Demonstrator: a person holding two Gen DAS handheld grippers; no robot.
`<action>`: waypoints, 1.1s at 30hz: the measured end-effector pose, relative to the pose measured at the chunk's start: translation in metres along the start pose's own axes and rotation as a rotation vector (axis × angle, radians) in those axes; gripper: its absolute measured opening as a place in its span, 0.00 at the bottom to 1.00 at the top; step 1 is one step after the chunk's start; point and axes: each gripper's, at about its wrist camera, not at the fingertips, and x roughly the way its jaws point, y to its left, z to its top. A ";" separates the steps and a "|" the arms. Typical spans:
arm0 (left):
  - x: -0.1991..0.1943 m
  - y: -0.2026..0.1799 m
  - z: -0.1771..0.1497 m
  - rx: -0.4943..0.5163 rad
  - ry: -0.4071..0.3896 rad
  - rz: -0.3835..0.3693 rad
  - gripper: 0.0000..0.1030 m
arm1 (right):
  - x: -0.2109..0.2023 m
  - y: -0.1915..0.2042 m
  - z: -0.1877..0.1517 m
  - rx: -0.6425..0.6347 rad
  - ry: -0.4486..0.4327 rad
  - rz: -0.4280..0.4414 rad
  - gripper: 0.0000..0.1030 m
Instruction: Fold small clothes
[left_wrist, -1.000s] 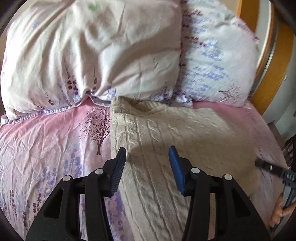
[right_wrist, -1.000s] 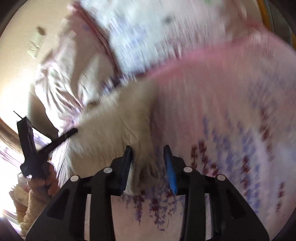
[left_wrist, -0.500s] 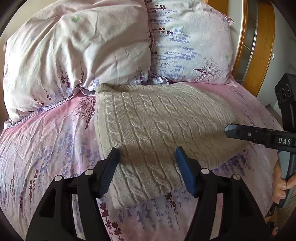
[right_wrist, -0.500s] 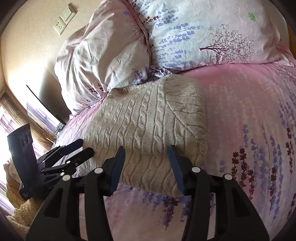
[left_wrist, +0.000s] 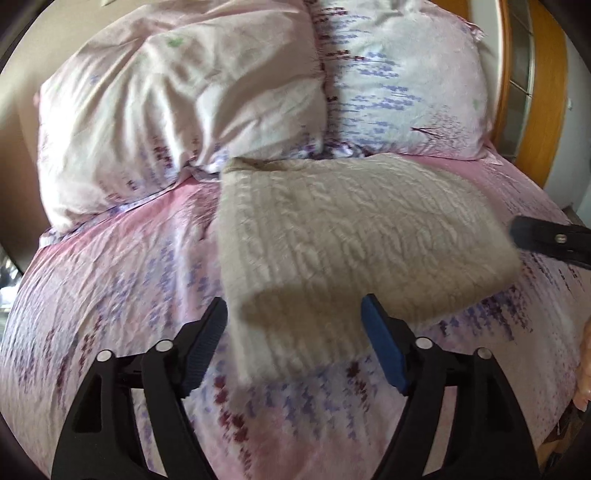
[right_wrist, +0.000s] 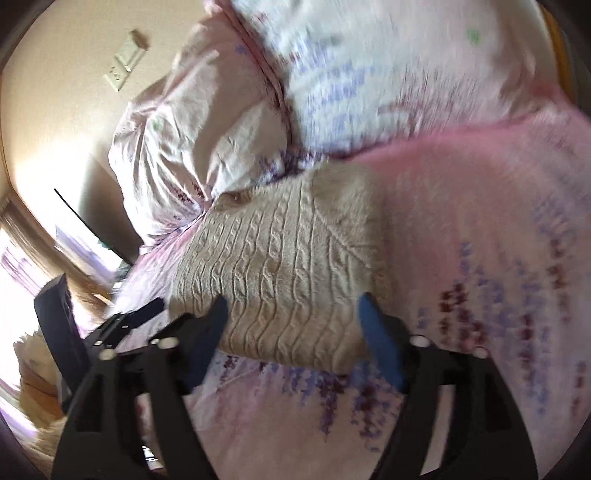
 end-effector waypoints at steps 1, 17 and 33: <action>-0.002 0.004 -0.003 -0.014 0.001 0.016 0.78 | -0.004 0.004 -0.002 -0.027 -0.013 -0.047 0.89; -0.010 0.024 -0.040 -0.070 0.063 0.078 0.94 | 0.012 0.025 -0.051 -0.104 0.070 -0.384 0.98; 0.008 0.031 -0.046 -0.117 0.157 0.028 0.99 | 0.038 0.056 -0.065 -0.195 0.133 -0.437 0.98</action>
